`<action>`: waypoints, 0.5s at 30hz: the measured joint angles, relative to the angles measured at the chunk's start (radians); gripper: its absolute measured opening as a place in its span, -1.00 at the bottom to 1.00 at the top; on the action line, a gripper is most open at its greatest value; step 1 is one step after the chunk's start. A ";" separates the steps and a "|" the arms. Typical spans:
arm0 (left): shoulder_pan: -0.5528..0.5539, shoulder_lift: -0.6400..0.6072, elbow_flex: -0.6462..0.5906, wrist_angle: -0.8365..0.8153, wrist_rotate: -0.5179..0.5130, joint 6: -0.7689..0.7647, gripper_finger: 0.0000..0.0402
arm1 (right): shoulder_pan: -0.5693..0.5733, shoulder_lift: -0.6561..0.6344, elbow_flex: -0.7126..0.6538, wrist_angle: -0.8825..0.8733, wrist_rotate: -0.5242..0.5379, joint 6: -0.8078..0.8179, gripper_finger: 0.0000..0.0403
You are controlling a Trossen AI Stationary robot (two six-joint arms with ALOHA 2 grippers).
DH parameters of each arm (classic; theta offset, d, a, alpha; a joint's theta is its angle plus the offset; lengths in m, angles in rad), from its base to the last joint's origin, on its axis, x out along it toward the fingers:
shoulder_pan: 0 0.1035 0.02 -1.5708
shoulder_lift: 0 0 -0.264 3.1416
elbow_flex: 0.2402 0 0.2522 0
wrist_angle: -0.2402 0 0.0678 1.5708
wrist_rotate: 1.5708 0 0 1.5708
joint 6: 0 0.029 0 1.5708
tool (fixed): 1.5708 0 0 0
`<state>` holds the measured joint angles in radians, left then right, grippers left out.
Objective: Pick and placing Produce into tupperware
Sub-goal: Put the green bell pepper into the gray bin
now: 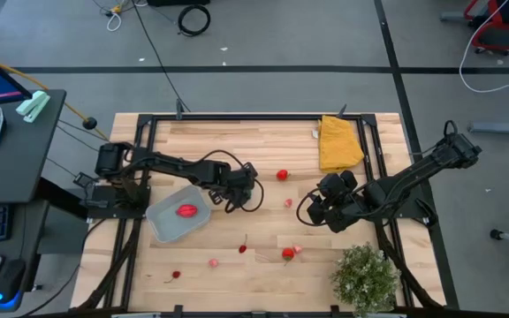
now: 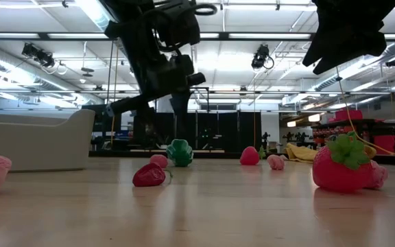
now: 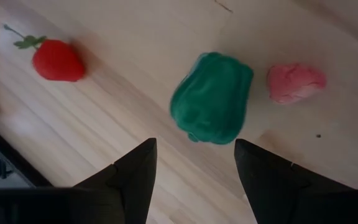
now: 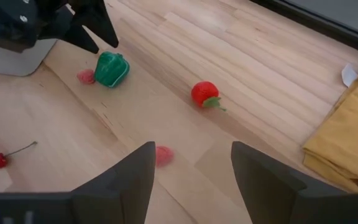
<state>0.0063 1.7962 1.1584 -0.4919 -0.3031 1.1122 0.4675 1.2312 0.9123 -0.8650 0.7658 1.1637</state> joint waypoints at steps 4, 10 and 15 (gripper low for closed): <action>0.000 0.040 0.000 0.013 0.000 0.020 0.12 | 0.000 0.000 0.000 0.003 -0.001 -0.015 0.09; -0.006 0.095 0.000 0.074 -0.022 0.061 0.11 | 0.000 0.000 0.001 0.007 -0.001 -0.020 0.09; -0.017 0.105 0.000 0.103 -0.026 0.071 0.11 | 0.000 0.000 0.001 0.007 0.000 -0.023 0.09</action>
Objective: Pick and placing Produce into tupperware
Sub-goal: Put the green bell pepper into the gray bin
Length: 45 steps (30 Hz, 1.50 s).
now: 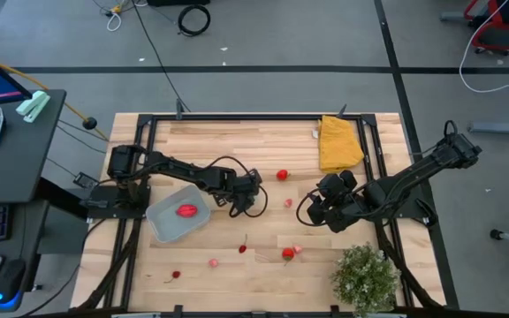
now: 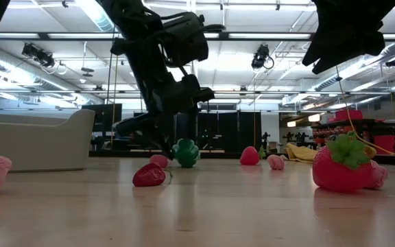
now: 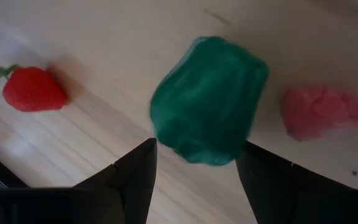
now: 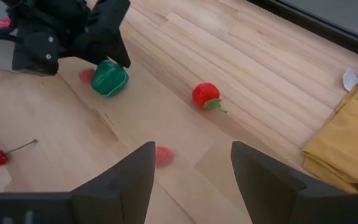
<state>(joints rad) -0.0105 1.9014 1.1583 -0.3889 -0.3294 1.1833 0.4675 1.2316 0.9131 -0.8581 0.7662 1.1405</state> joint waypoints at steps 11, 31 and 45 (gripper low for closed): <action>-0.047 0.000 0.000 0.016 -0.019 0.007 0.11 | 0.000 0.000 0.000 0.000 0.000 -0.011 0.09; -0.074 0.000 0.000 0.060 -0.090 0.001 0.10 | -0.061 0.076 -0.190 0.680 -0.181 -0.211 -0.01; -0.094 0.000 0.000 0.081 -0.090 0.006 0.11 | -0.239 0.467 -0.161 1.085 -0.398 -0.214 -0.61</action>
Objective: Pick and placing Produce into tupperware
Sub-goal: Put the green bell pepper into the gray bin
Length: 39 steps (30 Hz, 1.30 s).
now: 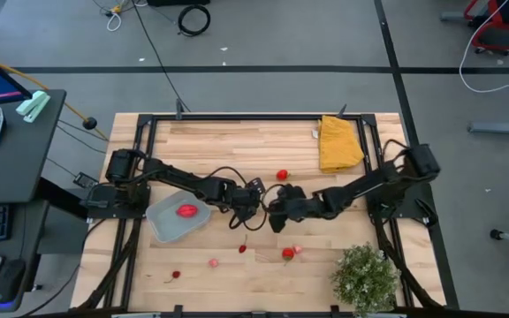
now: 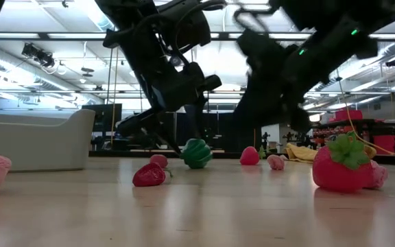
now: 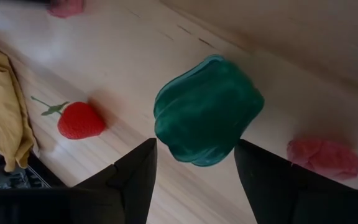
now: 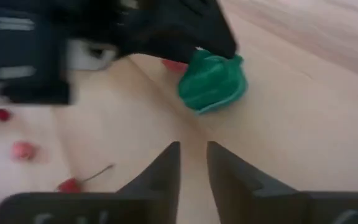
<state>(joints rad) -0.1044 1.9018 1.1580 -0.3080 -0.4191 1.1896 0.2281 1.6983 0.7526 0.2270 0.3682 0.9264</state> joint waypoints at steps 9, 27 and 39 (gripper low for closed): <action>-0.007 0.000 0.000 0.004 -0.007 0.000 0.10 | -0.048 0.133 0.110 -0.044 -0.008 0.005 -0.97; -0.007 -0.002 0.000 0.007 -0.007 -0.105 0.11 | -0.130 0.215 0.169 -0.129 0.023 0.042 -0.98; -0.008 -0.003 0.000 0.010 -0.044 -0.165 0.11 | -0.136 0.211 0.166 -0.066 0.064 0.017 -0.98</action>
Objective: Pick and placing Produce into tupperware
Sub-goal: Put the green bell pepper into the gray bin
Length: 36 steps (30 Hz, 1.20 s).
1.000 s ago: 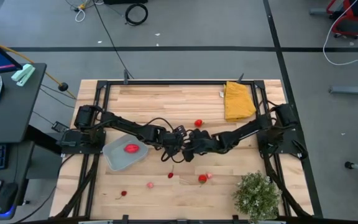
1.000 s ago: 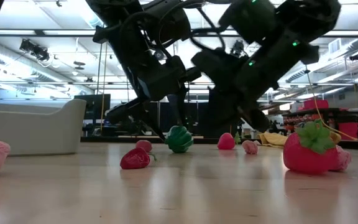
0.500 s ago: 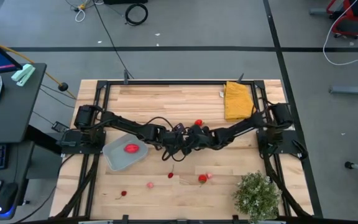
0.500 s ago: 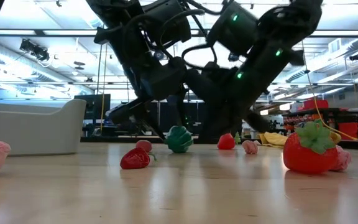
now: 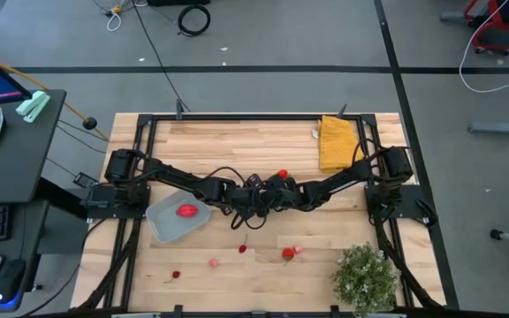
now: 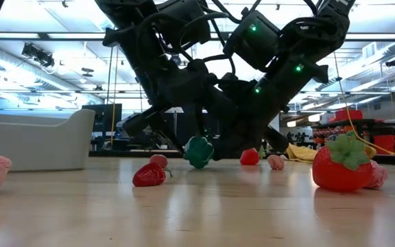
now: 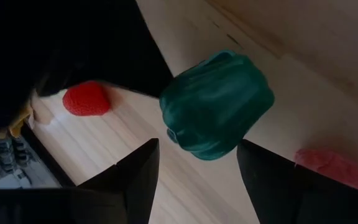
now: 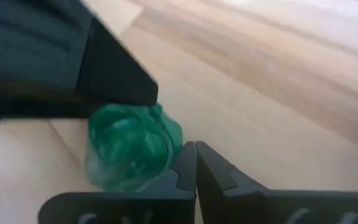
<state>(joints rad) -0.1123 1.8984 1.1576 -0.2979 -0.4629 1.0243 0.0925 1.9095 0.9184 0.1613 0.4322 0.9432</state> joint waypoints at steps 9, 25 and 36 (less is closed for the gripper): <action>-0.014 0.000 0.000 -0.035 -0.083 -0.120 0.11 | -0.001 -0.008 0.002 0.025 0.051 -0.028 -0.98; -0.049 0.003 0.001 -0.074 -0.094 -0.033 0.10 | 0.056 -0.312 0.003 -0.327 0.097 -0.134 -0.98; -0.033 0.003 0.000 0.044 -0.090 0.190 0.26 | 0.229 -0.653 0.004 -0.394 0.309 -0.293 -0.98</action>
<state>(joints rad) -0.1452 1.9015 1.1580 -0.2536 -0.5532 1.2144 0.3212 1.2568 0.9222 -0.2329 0.7410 0.6500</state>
